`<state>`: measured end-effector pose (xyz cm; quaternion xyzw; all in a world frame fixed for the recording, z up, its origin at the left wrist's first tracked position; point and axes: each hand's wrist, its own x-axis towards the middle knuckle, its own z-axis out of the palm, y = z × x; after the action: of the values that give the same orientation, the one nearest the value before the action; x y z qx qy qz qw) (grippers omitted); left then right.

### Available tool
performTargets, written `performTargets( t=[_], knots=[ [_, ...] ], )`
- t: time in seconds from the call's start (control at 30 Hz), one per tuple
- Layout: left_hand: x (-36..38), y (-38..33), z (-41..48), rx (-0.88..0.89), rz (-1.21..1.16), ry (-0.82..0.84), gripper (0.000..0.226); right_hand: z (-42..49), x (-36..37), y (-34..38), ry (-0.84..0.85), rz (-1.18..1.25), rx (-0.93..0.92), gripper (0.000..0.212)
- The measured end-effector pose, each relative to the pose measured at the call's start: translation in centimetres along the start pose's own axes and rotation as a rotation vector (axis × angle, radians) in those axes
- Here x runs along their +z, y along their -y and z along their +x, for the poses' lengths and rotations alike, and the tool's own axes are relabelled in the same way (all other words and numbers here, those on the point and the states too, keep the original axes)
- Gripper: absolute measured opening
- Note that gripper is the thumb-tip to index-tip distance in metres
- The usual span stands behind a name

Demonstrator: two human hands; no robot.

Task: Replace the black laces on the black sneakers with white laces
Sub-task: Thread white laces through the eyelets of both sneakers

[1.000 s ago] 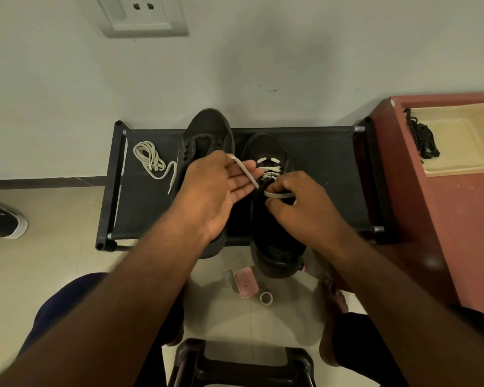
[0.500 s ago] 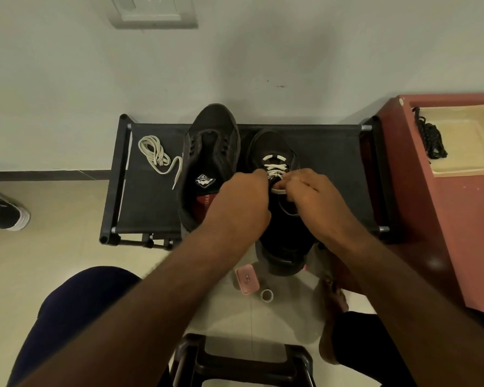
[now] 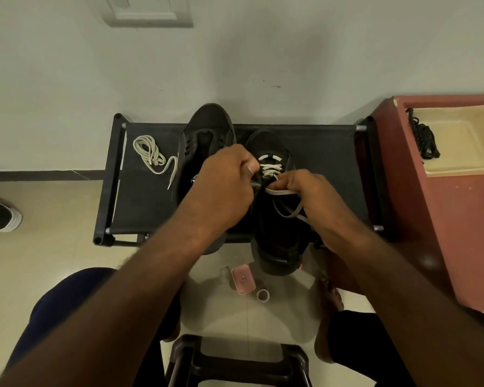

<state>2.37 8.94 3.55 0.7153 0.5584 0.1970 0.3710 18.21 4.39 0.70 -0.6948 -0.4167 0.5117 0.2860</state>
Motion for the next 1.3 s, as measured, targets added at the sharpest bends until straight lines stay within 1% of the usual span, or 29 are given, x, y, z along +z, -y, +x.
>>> performTargets(
  t=[0.03,0.1,0.13,0.17,0.2,0.27,0.33,0.4,0.43,0.5,0.57,0.6,0.63,0.67,0.7,0.73,0.77,0.8,0.83,0.87,0.9,0.97,1.0,1.03,1.07,1.13,1.2,1.27,1.3],
  knots=[
    [0.1,0.0,0.0,0.03,0.093,0.001,0.019,-0.1,0.0,0.3,0.006,0.02,0.017,0.031],
    [0.8,0.4,0.2,0.059,0.274,0.102,0.032,-0.4,-0.1,0.6,0.016,0.045,0.009,0.034],
    [1.3,0.6,0.2,0.057,0.345,0.178,0.032,-0.5,-0.1,0.5,0.02,0.029,-0.019,0.034],
    [1.7,0.7,0.2,0.046,0.393,0.24,0.028,-0.6,-0.2,0.5,0.024,0.006,-0.046,0.031],
    [1.9,0.8,0.2,0.025,0.412,0.276,0.021,-0.6,-0.1,0.4,0.026,-0.007,-0.058,0.03],
    [2.0,1.0,0.2,-0.016,0.363,0.264,0.013,-0.4,-0.1,0.3,0.008,0.013,-0.032,0.032],
    [1.8,1.2,0.5,-0.086,0.249,0.216,0.014,-0.2,0.0,0.4,-0.014,0.032,-0.002,0.043],
    [1.0,0.7,0.8,-0.194,0.037,0.176,0.021,-0.3,-0.1,0.5,-0.013,0.024,0.0,0.052],
    [0.6,0.2,0.8,-0.25,-0.124,0.146,0.025,-0.4,-0.2,0.6,0.001,0.023,-0.005,0.052],
    [-0.8,-0.9,0.7,-0.308,-0.592,0.083,0.03,-0.6,-0.3,0.6,0.027,0.033,-0.007,0.051],
    [-2.4,-1.4,0.3,-0.273,-1.097,0.048,0.025,-0.6,-0.4,0.5,0.033,0.022,-0.007,0.051],
    [-3.2,-1.5,0.2,-0.235,-1.288,0.047,0.02,-0.5,-0.3,0.4,0.031,0.026,-0.003,0.05],
    [-3.8,-1.5,0.1,-0.2,-1.376,0.06,0.017,-0.5,-0.3,0.4,0.028,0.039,0.001,0.047],
    [-4.0,-1.5,0.0,-0.178,-1.318,0.068,0.018,-0.5,-0.4,0.3,0.027,0.038,-0.002,0.043],
    [-3.8,-1.4,0.1,-0.154,-1.067,0.067,0.022,-0.5,-0.4,0.3,0.031,0.03,-0.007,0.041],
    [-3.2,-1.1,0.2,-0.101,-0.635,0.071,0.025,-0.5,-0.4,0.4,0.036,0.023,-0.016,0.04],
    [-2.2,-0.4,0.3,-0.019,-0.162,0.111,0.03,-0.6,-0.4,0.4,0.038,0.024,-0.025,0.041],
    [-1.1,0.3,0.2,0.033,0.204,0.179,0.032,-0.5,-0.4,0.3,0.035,0.019,-0.037,0.041],
    [-0.2,0.7,0.0,0.028,0.398,0.25,0.031,-0.4,-0.4,0.3,0.033,0.002,-0.051,0.038],
    [0.4,1.0,-0.2,-0.002,0.436,0.291,0.029,-0.3,-0.4,0.2,0.036,-0.02,-0.061,0.034],
    [0.8,1.1,-0.3,-0.021,0.403,0.28,0.027,-0.2,-0.4,0.1,0.039,-0.022,-0.06,0.031],
    [1.0,1.1,0.0,-0.001,0.338,0.175,0.027,0.0,-0.3,-0.1,0.046,-0.042,-0.056,0.031],
    [1.0,1.1,0.3,0.021,0.331,0.162,0.032,-0.1,-0.3,0.0,0.046,-0.076,-0.073,0.033],
    [1.0,1.1,0.4,0.032,0.339,0.19,0.037,-0.1,-0.3,0.0,0.041,-0.099,-0.09,0.032],
    [1.1,1.1,0.5,0.039,0.354,0.239,0.038,-0.1,-0.2,0.2,0.027,-0.103,-0.1,0.029],
    [1.5,1.5,0.4,0.056,0.409,0.305,0.025,-0.2,-0.1,0.3,-0.007,-0.124,-0.135,0.02],
    [1.7,1.9,0.5,0.053,0.417,0.284,0.017,-0.3,0.0,0.2,-0.019,-0.182,-0.175,0.013],
    [1.6,1.9,0.7,0.039,0.341,0.261,0.016,-0.2,0.1,0.0,-0.04,-0.209,-0.21,0.012],
    [1.5,1.8,0.7,0.023,0.263,0.248,0.017,-0.2,0.1,-0.1,-0.053,-0.215,-0.228,0.011]
  ],
)
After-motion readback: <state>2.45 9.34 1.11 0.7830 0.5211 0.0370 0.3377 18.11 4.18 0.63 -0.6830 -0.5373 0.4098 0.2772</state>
